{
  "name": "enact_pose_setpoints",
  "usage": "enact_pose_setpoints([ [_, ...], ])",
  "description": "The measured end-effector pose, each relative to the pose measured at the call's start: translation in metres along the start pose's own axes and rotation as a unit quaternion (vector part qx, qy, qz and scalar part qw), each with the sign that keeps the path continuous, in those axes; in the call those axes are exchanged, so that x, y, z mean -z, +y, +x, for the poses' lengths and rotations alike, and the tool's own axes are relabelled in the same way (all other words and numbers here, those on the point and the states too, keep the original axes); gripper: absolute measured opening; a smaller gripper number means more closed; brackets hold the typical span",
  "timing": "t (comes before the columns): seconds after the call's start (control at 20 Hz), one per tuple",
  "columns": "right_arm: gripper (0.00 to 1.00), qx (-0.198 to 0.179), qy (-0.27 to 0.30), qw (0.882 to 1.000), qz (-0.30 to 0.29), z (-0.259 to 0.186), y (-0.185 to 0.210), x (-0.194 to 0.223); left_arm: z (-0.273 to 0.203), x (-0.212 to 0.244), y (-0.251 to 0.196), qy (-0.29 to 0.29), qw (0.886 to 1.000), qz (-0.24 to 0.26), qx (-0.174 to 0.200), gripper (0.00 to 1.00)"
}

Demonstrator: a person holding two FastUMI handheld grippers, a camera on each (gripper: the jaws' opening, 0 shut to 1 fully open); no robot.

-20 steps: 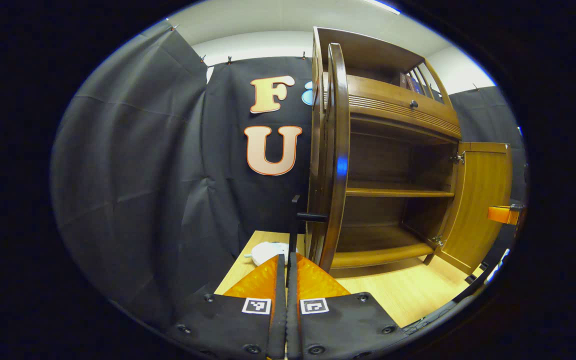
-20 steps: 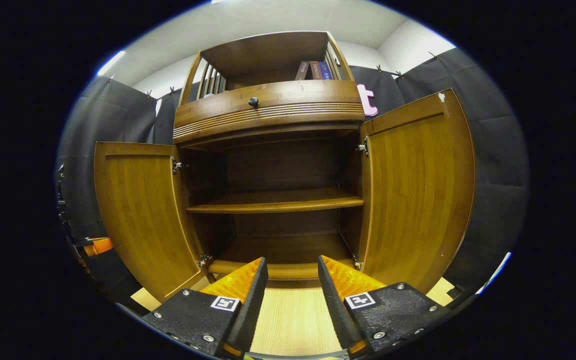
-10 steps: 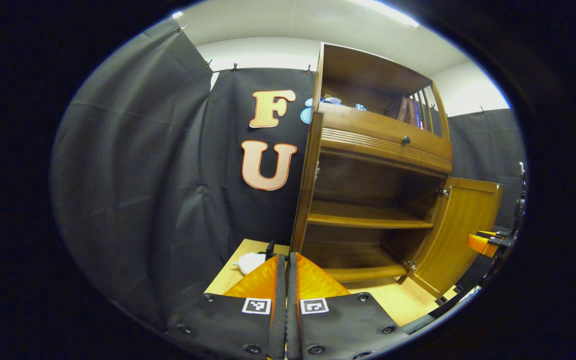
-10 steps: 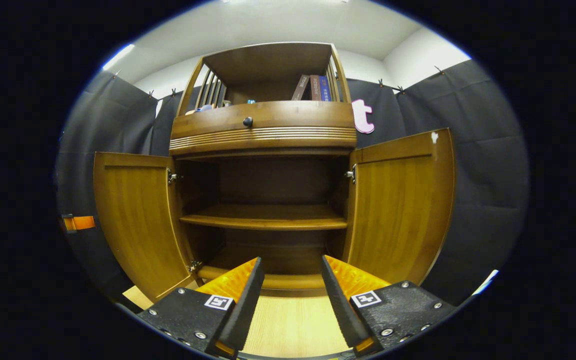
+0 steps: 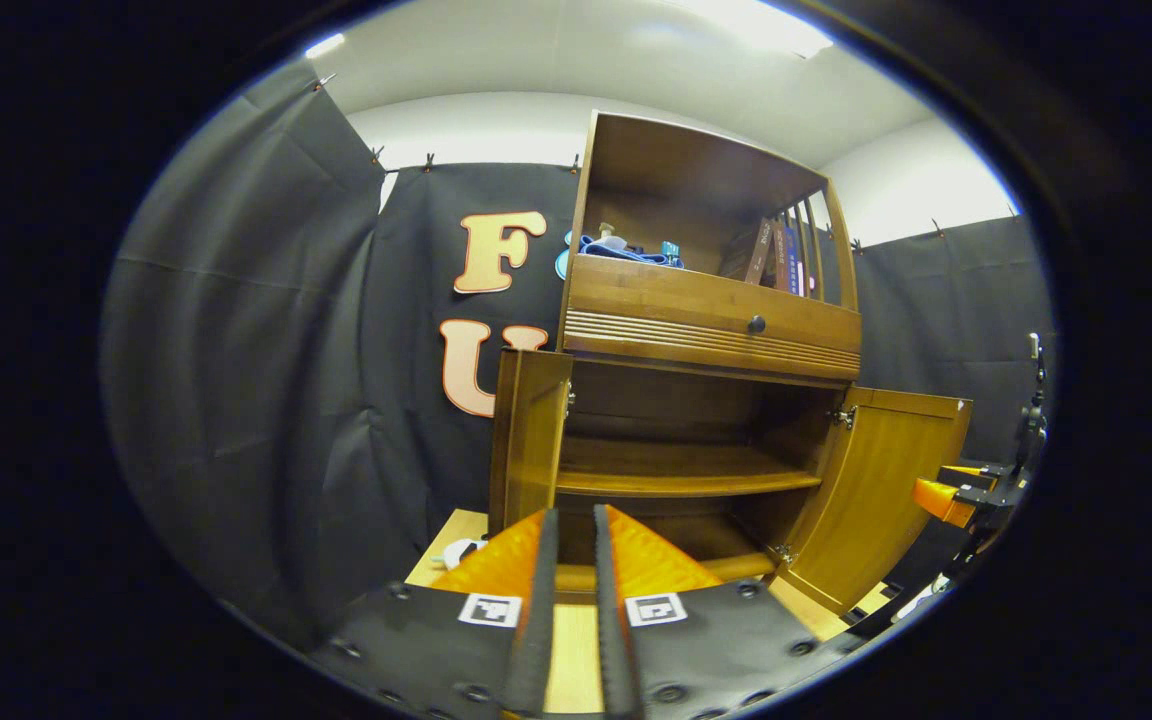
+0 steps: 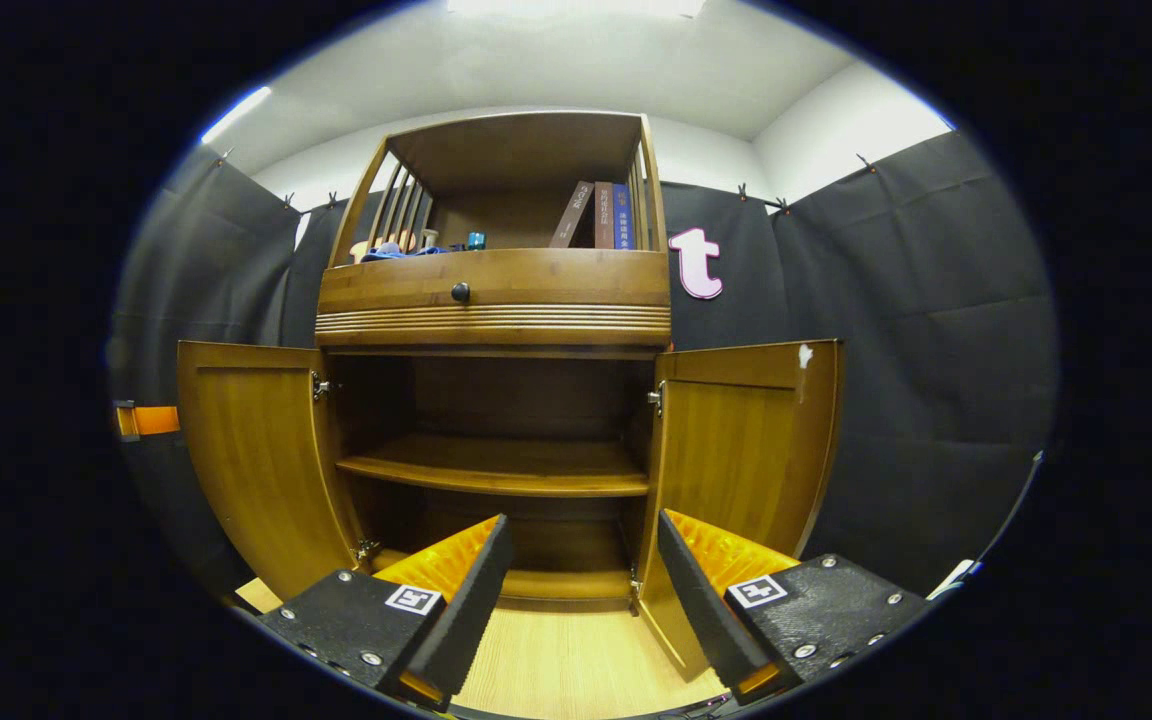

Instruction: Open the right door of the double-door shoe cabinet with the right hand, and open the left door with the left hand.

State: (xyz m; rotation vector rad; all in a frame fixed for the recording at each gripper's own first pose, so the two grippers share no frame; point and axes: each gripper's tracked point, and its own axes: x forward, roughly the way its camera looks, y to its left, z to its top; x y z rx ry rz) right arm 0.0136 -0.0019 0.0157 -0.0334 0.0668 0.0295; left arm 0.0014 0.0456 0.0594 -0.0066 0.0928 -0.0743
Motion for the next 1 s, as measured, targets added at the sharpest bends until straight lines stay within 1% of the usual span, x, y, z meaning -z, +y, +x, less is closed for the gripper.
enact_pose_setpoints([
  [0.1, 0.97, 0.005, -0.004, 1.0, 0.004, -0.002, -0.004, -0.004, 0.002, -0.002, -0.011, -0.005, 1.0, 0.007, 0.006, 0.4],
  [0.15, 0.93, 0.008, -0.003, 1.0, 0.005, -0.004, -0.008, -0.004, 0.003, -0.003, -0.012, -0.008, 1.0, 0.011, 0.002, 0.48],
  [0.2, 0.9, 0.01, -0.005, 1.0, 0.005, -0.005, -0.011, -0.005, 0.004, -0.005, -0.015, -0.011, 1.0, 0.013, 0.006, 0.59],
  [0.25, 0.86, 0.013, -0.007, 1.0, 0.006, -0.006, -0.013, -0.007, 0.003, -0.006, -0.018, -0.013, 1.0, 0.014, 0.005, 0.63],
  [0.4, 0.92, 0.022, -0.014, 1.0, -0.006, -0.011, -0.02, -0.016, 0.005, -0.012, -0.02, -0.02, 1.0, 0.016, -0.001, 0.75],
  [0.45, 0.98, 0.025, -0.02, 0.999, -0.009, -0.012, -0.021, -0.021, 0.005, -0.013, -0.021, -0.02, 1.0, 0.013, -0.001, 0.77],
  [0.5, 0.98, 0.026, -0.026, 0.999, -0.012, -0.014, -0.021, -0.025, 0.005, -0.014, -0.02, -0.02, 1.0, 0.011, -0.005, 0.8],
  [0.55, 0.86, 0.026, -0.031, 0.999, -0.014, -0.016, -0.02, -0.029, 0.004, -0.016, -0.023, -0.021, 1.0, 0.01, -0.001, 0.82],
  [0.6, 0.92, 0.024, -0.032, 0.999, -0.016, -0.016, -0.019, -0.031, 0.004, -0.016, -0.023, -0.022, 1.0, 0.01, -0.003, 0.84],
  [0.65, 0.92, 0.024, -0.031, 0.999, -0.017, -0.016, -0.019, -0.031, 0.002, -0.017, -0.022, -0.023, 1.0, 0.014, -0.005, 0.86],
  [0.7, 0.98, 0.021, -0.03, 0.999, -0.017, -0.016, -0.018, -0.031, 0.001, -0.02, -0.021, -0.026, 0.999, 0.018, -0.011, 0.89],
  [0.8, 0.98, 0.018, -0.031, 0.999, -0.013, -0.018, -0.016, -0.033, 0.0, -0.023, -0.017, -0.032, 0.999, 0.026, -0.022, 0.93],
  [0.85, 0.92, 0.017, -0.033, 0.999, -0.011, -0.019, -0.016, -0.034, -0.002, -0.025, -0.017, -0.034, 0.999, 0.026, -0.024, 0.93],
  [0.9, 0.98, 0.018, -0.034, 0.999, -0.01, -0.02, -0.016, -0.035, -0.003, -0.025, -0.018, -0.035, 0.999, 0.024, -0.024, 0.93],
  [1.0, 0.98, 0.019, -0.036, 0.999, -0.01, -0.021, -0.017, -0.036, -0.004, -0.027, -0.016, -0.037, 0.999, 0.024, -0.026, 0.93],
])
